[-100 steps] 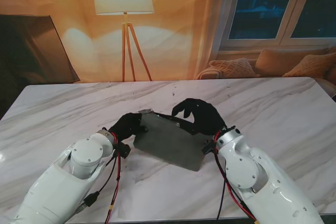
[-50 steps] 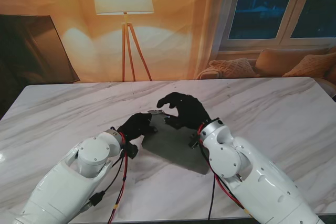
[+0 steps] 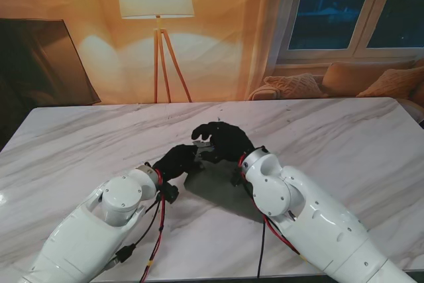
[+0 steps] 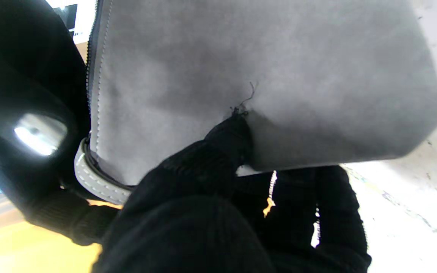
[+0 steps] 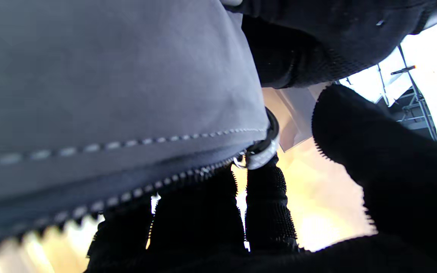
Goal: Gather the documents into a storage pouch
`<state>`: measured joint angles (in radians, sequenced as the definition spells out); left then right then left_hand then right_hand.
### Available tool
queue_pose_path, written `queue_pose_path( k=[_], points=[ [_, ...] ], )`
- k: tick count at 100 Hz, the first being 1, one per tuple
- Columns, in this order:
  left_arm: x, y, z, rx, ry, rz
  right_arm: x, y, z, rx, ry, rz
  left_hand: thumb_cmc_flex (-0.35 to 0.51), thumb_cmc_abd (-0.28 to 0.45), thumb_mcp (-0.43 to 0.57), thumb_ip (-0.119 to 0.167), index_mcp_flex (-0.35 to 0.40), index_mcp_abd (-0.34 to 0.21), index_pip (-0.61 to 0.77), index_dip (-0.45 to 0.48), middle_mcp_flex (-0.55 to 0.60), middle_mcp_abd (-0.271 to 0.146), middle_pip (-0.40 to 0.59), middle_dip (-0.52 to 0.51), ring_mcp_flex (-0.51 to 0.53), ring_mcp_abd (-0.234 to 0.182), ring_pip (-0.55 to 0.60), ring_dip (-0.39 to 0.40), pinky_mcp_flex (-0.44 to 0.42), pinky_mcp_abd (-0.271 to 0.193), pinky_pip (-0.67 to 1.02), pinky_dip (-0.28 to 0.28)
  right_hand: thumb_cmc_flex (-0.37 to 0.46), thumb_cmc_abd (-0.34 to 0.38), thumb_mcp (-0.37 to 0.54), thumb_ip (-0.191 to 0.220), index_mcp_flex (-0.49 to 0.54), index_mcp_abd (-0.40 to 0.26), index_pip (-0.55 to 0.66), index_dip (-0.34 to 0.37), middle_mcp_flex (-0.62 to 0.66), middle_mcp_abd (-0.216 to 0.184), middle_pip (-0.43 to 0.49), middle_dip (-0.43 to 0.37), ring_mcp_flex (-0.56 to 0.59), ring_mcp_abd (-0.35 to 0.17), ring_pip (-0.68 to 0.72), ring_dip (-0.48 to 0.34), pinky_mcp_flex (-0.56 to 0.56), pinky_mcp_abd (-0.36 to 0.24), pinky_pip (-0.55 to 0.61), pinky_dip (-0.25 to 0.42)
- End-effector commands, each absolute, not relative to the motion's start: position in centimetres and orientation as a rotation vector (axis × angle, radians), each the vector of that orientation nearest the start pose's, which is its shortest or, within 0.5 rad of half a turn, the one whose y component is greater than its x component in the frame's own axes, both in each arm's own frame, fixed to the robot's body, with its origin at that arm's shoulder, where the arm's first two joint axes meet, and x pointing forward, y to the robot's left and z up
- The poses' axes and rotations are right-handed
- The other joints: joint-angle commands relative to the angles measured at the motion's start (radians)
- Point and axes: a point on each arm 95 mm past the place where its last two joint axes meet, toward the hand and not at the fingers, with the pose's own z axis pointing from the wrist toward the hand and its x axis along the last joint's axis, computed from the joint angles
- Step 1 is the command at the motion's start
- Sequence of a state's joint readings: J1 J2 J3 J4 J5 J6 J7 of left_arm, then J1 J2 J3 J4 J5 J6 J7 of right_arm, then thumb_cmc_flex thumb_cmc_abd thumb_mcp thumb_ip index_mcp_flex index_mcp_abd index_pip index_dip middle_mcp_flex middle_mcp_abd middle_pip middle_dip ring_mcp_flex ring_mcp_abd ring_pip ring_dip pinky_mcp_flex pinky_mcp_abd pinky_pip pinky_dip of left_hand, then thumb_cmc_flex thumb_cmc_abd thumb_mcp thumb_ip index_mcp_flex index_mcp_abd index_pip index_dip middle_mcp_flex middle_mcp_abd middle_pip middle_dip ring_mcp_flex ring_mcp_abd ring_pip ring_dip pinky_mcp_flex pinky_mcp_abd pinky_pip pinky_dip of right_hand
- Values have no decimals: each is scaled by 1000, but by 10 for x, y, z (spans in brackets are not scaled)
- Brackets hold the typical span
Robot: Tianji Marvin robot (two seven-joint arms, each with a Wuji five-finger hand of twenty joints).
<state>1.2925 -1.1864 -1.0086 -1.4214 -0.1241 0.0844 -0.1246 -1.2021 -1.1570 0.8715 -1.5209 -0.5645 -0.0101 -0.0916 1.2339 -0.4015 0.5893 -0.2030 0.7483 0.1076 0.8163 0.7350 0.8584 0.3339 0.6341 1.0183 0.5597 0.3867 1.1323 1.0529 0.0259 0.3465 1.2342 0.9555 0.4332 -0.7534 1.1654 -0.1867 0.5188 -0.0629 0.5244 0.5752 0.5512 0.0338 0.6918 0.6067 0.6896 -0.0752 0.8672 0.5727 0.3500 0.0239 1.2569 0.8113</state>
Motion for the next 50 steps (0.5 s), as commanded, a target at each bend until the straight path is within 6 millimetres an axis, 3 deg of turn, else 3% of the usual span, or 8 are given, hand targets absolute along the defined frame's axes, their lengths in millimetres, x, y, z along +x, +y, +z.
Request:
queue_pose_path(
  k=[1,25,31,35,43,50],
  points=[
    [449,-85,-320,-2321,1109,-2068,455,119,-258,1281,1418,1959,29,76,17,27,97,-9,172,110,66,7,67,1,58,113,44,14,-5,-46,37,23,1,-23,47,27,16,16,19,9,47,9,48,37,64,-12,87,39,46,-3,71,24],
    [447,-89,-321,-2302,1141,-2080,460,121,-260,1292,1354,1918,28,74,16,26,98,-11,171,109,64,2,66,1,55,112,42,14,-9,-47,34,23,42,-27,75,35,156,66,89,3,278,51,173,105,322,-32,371,92,284,4,336,-5],
    [447,-89,-321,-2297,1143,-2082,461,121,-260,1277,1350,1904,28,74,16,26,98,-11,170,109,65,2,66,1,55,112,42,14,-9,-47,34,23,61,-39,70,-31,217,72,118,-1,358,58,197,122,392,-39,420,70,352,4,409,-48],
    [447,-89,-321,-2294,1143,-2083,461,121,-260,1270,1351,1894,29,73,17,26,100,-11,171,109,65,2,65,0,55,112,42,13,-8,-47,34,23,76,-42,71,-64,242,69,167,-62,403,62,201,129,430,-37,444,54,388,7,447,-79],
    [447,-88,-322,-2289,1144,-2082,461,120,-260,1259,1351,1877,28,73,18,26,99,-11,170,108,66,1,65,0,55,112,42,13,-8,-47,34,23,116,-49,51,-116,274,37,379,-209,500,65,216,118,507,-32,475,33,462,14,507,-118],
    [447,-88,-322,-2285,1146,-2079,460,120,-259,1259,1347,1872,28,71,19,26,101,-12,171,108,66,1,65,0,55,112,42,13,-8,-47,34,24,120,-23,52,-114,334,-2,455,-228,555,61,224,111,539,-22,477,25,491,21,524,-129]
  ],
)
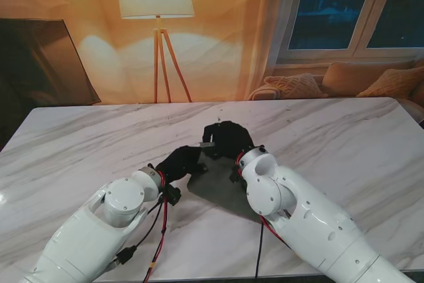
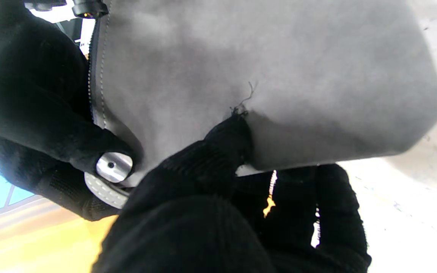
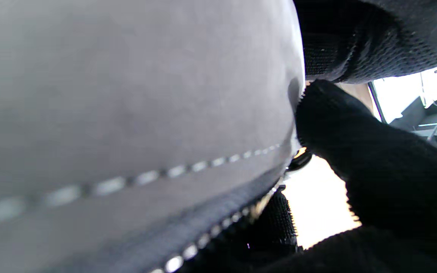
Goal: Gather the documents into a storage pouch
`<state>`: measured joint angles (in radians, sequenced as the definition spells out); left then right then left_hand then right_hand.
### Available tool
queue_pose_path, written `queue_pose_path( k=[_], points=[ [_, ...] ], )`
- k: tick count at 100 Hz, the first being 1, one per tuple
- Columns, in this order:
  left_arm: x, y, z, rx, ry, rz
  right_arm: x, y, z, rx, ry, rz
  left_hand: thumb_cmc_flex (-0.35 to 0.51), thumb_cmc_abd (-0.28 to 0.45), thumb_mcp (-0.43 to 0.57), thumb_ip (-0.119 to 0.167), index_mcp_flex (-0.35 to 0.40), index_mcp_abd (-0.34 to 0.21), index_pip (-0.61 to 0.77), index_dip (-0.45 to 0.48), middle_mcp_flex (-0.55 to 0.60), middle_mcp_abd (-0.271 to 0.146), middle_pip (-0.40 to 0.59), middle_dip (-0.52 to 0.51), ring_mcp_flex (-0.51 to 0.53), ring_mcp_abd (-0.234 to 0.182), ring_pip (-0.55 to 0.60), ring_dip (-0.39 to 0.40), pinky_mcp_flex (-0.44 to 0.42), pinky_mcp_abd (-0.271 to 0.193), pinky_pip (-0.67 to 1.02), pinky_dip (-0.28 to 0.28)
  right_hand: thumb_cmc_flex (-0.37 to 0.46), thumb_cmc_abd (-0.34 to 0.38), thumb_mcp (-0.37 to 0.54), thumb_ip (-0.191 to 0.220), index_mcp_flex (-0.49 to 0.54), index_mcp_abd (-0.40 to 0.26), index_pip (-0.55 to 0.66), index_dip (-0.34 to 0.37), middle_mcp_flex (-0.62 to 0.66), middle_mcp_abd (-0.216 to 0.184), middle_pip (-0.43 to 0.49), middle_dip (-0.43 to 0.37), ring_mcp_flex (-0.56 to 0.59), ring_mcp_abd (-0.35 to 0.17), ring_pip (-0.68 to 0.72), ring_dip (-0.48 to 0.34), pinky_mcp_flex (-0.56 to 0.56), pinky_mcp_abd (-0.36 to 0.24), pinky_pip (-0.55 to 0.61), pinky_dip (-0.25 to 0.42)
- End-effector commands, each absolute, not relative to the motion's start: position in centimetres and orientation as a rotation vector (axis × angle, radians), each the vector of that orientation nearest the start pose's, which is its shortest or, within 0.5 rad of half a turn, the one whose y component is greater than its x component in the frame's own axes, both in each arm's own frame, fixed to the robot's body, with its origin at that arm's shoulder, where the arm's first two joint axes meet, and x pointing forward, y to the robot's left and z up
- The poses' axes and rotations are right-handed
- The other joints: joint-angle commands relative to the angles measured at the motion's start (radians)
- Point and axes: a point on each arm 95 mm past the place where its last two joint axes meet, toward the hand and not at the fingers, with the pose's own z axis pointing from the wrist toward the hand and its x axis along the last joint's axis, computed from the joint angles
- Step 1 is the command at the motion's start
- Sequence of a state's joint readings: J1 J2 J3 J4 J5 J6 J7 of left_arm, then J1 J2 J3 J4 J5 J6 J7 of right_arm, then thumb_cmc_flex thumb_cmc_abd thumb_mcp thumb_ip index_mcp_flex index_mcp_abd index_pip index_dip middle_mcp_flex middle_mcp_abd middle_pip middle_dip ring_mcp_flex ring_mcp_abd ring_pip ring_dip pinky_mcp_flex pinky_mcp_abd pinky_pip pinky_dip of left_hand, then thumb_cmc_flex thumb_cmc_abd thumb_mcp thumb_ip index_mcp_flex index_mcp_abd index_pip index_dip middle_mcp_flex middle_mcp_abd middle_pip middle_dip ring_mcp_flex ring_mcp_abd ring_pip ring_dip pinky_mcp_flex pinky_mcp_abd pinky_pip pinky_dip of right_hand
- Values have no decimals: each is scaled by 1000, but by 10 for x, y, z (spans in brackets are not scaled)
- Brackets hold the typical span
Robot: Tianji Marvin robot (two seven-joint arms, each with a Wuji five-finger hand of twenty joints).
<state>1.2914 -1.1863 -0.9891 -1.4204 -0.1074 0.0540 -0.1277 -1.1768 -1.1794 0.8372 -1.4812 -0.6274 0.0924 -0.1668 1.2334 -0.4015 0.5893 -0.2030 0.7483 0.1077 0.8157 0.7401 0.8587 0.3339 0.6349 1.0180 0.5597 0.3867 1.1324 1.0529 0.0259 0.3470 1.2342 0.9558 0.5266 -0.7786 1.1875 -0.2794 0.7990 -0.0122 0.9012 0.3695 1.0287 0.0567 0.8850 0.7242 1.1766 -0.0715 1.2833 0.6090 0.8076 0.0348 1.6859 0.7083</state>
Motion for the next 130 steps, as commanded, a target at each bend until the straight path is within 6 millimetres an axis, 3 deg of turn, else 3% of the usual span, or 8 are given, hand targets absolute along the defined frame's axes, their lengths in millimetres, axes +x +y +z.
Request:
queue_pose_path(
  k=[1,10,31,56,74,89,106,130],
  points=[
    [447,-88,-322,-2285,1145,-2079,460,120,-259,1259,1346,1872,28,71,19,25,100,-12,171,103,66,1,64,0,55,112,42,13,-8,-48,34,23,28,7,32,-21,63,-62,85,-22,83,36,30,-8,53,-25,61,-12,34,10,96,-27],
    [447,-87,-324,-2291,1143,-2071,460,120,-257,1259,1340,1881,27,71,20,25,100,-11,171,103,66,1,64,0,55,112,42,13,-8,-48,34,23,54,82,-1,-23,93,-111,111,-17,84,23,17,-13,37,-13,37,-23,10,13,80,-42],
    [447,-85,-327,-2306,1136,-2051,456,121,-252,1277,1333,1910,27,68,23,25,100,-7,171,102,67,2,66,1,56,112,42,13,-8,-48,34,24,65,234,-118,-13,56,-118,95,11,19,19,-20,-21,-33,1,5,-17,-68,9,41,-32],
    [450,-79,-332,-2330,1101,-2007,453,117,-245,1287,1314,1935,27,67,25,23,97,-1,170,99,65,3,65,1,53,114,41,12,-9,-52,33,24,95,312,-207,2,30,-92,72,6,28,39,-48,-69,-8,3,19,-8,-46,6,61,-11],
    [451,-77,-333,-2325,1101,-1994,455,113,-241,1262,1280,1954,25,66,27,22,96,-2,170,97,65,3,66,0,53,114,42,12,-10,-53,33,24,121,334,-241,13,20,-91,73,15,38,32,-9,-54,10,-10,38,-4,-24,-4,79,-9],
    [451,-76,-333,-2320,1093,-1997,455,111,-239,1245,1259,1960,25,64,29,22,97,-2,172,96,66,3,66,0,54,114,43,11,-9,-53,33,24,205,320,-223,25,14,-123,85,38,33,27,-9,-46,30,-39,56,-3,13,-21,96,-13],
    [450,-75,-329,-2309,1064,-2020,455,108,-242,1261,1267,1964,24,63,32,21,100,-2,175,96,69,3,68,0,55,115,44,11,-9,-52,34,24,233,358,-266,32,19,-157,99,79,80,42,88,40,105,-67,122,6,94,-31,161,-12],
    [449,-67,-325,-2277,1028,-2028,457,101,-247,1293,1288,1948,22,59,36,20,101,-3,176,95,71,4,68,0,57,115,44,11,-7,-52,34,25,263,343,-240,35,50,-37,127,212,118,89,128,118,145,-56,168,1,132,-9,187,7]
  ],
)
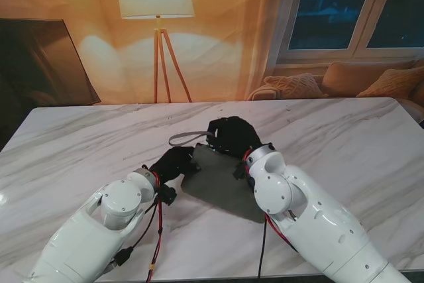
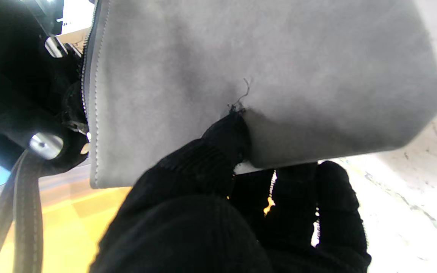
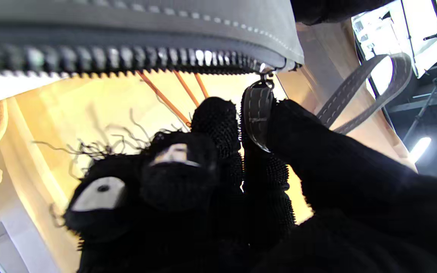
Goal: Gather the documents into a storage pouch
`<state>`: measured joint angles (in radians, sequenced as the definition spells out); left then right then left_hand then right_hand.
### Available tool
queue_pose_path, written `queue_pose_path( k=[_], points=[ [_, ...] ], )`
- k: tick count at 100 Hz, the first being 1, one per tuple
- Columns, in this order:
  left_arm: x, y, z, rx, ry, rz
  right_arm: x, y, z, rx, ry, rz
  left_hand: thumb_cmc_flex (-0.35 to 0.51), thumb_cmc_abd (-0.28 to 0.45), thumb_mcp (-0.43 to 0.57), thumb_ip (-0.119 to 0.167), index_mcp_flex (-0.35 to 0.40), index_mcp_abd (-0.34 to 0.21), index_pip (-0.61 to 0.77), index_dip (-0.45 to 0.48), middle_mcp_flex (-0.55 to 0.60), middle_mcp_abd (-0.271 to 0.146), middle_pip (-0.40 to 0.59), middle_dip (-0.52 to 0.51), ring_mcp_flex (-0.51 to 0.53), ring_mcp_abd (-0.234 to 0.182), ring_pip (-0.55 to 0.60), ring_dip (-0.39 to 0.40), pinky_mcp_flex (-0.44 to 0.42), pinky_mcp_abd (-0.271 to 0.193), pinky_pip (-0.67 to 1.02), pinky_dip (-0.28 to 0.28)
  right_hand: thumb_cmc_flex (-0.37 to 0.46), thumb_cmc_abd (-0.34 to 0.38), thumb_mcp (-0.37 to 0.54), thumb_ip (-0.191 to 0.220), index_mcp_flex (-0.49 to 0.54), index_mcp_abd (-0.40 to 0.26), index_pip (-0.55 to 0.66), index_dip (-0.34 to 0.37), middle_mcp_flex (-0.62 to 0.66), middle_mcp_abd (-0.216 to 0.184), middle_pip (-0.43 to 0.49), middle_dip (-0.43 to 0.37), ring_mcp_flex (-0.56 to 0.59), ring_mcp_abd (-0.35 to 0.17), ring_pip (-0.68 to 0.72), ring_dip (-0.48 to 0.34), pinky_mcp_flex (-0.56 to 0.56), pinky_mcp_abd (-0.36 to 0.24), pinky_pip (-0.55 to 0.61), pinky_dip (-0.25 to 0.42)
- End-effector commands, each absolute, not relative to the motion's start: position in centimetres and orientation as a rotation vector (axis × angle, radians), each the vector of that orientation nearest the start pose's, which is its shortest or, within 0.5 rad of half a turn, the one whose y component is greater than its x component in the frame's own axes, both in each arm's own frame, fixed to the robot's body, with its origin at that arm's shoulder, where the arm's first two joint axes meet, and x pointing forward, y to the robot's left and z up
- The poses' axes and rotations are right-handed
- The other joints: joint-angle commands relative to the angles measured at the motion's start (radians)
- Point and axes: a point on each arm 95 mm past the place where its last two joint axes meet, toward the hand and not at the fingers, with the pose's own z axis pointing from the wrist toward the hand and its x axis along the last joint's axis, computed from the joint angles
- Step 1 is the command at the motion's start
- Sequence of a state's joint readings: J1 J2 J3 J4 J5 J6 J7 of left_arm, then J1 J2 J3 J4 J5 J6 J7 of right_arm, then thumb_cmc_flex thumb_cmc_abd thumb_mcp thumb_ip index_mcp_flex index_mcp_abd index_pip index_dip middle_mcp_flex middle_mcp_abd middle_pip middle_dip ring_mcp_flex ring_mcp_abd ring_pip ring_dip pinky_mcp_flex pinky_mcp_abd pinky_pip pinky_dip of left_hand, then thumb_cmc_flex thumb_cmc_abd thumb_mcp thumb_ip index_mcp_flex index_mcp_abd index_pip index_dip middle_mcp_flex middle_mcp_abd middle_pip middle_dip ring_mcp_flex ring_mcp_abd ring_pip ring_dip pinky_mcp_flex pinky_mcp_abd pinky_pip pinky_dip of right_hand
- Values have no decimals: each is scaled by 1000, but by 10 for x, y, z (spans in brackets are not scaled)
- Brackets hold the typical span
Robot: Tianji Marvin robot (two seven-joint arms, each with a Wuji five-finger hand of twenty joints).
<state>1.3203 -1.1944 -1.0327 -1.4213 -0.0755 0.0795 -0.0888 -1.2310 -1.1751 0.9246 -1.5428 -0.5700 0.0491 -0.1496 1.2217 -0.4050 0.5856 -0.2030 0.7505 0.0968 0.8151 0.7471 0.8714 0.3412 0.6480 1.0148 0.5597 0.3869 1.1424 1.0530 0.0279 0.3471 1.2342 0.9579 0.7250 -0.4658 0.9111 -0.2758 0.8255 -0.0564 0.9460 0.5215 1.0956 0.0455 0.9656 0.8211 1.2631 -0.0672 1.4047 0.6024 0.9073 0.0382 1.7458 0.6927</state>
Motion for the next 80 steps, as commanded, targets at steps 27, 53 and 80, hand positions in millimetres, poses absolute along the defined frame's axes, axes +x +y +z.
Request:
queue_pose_path(
  k=[27,53,80],
  points=[
    [448,-59,-321,-2239,999,-2033,459,92,-249,-1757,-1758,-2652,31,57,52,17,109,2,184,94,62,-4,56,3,60,117,35,10,-6,-47,34,22,63,11,62,29,41,14,79,84,61,109,44,28,59,-58,53,8,41,-4,125,25],
    [446,-51,-320,-2228,959,-2038,459,84,-255,-1771,-1763,-2652,37,65,51,18,123,-7,202,123,56,-15,54,5,53,116,26,7,-13,-49,28,18,61,5,76,27,51,8,76,105,64,112,40,32,59,-60,52,8,41,-3,123,27],
    [442,-43,-316,-2222,937,-2060,461,77,-259,-1797,-1762,-2658,46,67,43,21,135,-15,210,149,56,-22,49,7,48,111,12,2,-18,-50,21,9,63,2,89,26,64,4,73,131,67,114,37,38,59,-63,42,4,54,4,89,16]
  ],
)
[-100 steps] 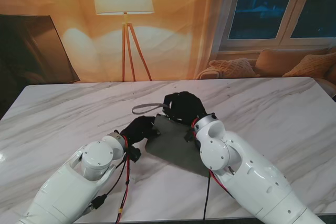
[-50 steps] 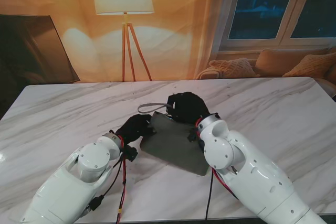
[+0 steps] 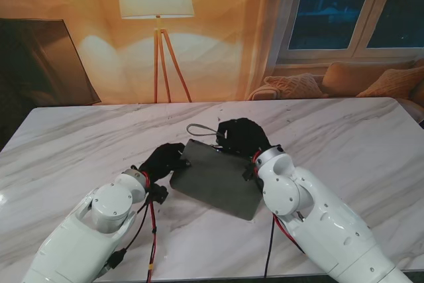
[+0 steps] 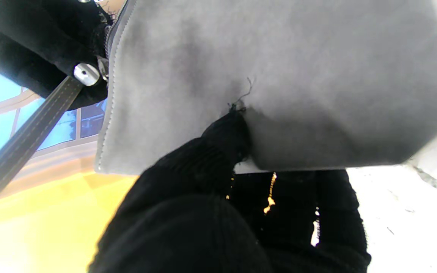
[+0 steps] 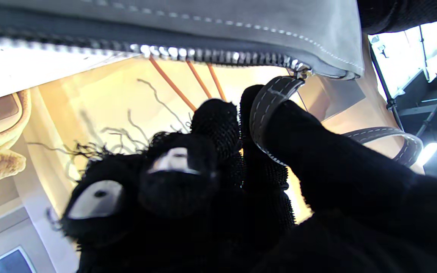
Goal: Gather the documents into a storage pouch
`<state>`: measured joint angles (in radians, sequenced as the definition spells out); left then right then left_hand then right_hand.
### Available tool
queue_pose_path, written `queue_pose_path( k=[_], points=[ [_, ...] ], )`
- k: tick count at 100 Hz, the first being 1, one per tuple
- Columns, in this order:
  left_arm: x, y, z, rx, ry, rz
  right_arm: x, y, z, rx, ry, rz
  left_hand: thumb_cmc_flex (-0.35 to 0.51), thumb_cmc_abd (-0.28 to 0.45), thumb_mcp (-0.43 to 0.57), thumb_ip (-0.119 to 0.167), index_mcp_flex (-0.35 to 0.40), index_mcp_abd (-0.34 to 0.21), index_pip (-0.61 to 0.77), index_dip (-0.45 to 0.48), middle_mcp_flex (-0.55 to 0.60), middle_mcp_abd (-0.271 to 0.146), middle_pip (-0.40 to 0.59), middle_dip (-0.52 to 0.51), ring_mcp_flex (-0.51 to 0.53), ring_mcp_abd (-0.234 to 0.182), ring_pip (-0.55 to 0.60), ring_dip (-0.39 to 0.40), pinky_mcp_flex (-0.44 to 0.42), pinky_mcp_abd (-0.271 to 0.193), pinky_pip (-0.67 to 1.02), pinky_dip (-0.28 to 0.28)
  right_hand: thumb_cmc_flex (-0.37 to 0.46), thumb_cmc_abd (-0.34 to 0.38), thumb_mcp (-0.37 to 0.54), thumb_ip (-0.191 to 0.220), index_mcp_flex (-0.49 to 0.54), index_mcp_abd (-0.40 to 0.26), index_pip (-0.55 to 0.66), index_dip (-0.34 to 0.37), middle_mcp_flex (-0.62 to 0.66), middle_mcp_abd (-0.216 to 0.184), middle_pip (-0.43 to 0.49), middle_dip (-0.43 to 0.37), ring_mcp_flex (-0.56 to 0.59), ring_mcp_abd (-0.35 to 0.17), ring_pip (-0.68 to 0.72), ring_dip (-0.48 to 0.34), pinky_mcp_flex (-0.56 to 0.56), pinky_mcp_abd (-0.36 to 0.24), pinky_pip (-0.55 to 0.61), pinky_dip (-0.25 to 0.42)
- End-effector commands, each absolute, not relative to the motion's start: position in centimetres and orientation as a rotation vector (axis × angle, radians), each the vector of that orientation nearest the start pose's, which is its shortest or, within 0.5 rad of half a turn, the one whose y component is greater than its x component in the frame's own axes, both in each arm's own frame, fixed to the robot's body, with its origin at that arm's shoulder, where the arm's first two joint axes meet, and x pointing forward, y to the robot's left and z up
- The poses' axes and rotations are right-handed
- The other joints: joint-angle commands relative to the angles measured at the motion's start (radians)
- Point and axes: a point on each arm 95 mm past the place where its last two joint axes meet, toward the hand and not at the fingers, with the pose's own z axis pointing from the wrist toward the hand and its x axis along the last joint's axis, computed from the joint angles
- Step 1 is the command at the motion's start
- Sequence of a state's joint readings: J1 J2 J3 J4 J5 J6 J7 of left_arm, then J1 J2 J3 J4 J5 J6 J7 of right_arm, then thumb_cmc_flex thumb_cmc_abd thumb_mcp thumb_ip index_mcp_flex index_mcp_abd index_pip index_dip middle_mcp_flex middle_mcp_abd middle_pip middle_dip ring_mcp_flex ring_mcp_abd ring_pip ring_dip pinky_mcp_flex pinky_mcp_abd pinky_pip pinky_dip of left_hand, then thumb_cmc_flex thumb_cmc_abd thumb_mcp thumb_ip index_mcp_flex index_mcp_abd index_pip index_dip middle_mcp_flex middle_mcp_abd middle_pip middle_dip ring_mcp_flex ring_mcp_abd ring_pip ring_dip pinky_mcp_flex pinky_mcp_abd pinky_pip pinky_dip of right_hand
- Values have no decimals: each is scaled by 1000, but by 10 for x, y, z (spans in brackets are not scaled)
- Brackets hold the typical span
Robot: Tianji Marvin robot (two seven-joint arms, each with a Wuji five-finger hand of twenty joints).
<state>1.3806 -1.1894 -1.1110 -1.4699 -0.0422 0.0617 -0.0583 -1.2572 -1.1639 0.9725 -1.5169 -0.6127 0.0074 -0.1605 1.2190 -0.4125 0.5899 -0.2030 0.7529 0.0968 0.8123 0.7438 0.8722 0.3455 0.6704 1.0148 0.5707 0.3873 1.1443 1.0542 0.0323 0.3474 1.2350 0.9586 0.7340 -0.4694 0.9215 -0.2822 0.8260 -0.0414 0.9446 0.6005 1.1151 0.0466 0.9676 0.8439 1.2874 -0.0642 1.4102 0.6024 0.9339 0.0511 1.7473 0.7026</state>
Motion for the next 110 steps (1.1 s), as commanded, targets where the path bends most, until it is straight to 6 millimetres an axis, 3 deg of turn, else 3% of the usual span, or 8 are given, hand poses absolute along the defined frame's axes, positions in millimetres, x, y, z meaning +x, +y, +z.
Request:
queue_pose_path(
  k=[1,110],
  points=[
    [442,-43,-316,-2221,938,-2061,461,76,-259,1288,1263,1903,49,74,38,21,132,-16,213,153,56,-26,26,7,37,110,10,0,-23,-50,20,8,54,6,78,32,63,-11,74,52,47,112,35,16,35,-66,37,4,27,-9,88,6],
    [411,10,-285,-1983,912,-2068,444,9,-284,1250,1242,1784,46,75,36,21,138,-33,207,197,65,-35,21,17,49,98,10,0,-11,-50,24,-4,61,18,65,37,77,-27,50,102,43,104,37,42,36,-80,37,18,16,-12,61,15]
  ],
)
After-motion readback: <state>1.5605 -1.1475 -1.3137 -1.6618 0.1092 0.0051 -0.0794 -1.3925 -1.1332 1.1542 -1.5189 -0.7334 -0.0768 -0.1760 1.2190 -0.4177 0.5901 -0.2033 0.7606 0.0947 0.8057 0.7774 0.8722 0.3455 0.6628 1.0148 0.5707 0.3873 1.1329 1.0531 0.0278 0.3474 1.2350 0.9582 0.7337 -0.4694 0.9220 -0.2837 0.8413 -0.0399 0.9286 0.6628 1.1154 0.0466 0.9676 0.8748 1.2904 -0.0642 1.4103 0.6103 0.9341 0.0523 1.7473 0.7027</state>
